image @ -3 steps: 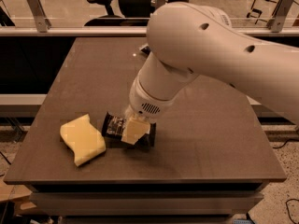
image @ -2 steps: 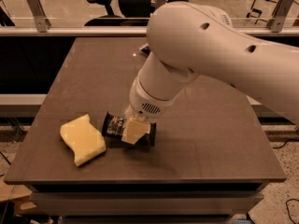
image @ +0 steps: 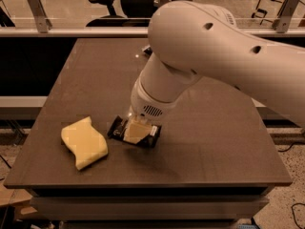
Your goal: Move rxbar chocolate near sponge
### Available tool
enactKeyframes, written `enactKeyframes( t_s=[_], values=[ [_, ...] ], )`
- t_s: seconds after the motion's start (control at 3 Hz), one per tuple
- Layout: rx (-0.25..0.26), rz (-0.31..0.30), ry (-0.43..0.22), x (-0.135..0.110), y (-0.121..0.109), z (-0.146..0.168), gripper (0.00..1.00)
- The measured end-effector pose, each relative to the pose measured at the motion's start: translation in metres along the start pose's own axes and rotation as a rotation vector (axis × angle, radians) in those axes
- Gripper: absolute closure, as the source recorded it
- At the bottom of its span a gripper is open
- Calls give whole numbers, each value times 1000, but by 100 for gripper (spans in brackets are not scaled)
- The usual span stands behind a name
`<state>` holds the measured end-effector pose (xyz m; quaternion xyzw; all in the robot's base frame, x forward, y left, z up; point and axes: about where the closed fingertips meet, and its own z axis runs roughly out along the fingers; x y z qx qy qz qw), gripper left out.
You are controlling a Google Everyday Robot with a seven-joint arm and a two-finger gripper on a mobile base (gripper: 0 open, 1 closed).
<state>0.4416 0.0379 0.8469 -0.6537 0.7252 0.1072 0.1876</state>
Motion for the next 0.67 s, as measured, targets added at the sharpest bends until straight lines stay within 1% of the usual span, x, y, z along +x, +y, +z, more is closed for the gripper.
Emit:
enactKeyframes(
  t_s=[0.33,0.67],
  values=[
    [1,-2,0,-1,1,-1,0],
    [1,-3,0,-1,1,-1,0]
  ],
)
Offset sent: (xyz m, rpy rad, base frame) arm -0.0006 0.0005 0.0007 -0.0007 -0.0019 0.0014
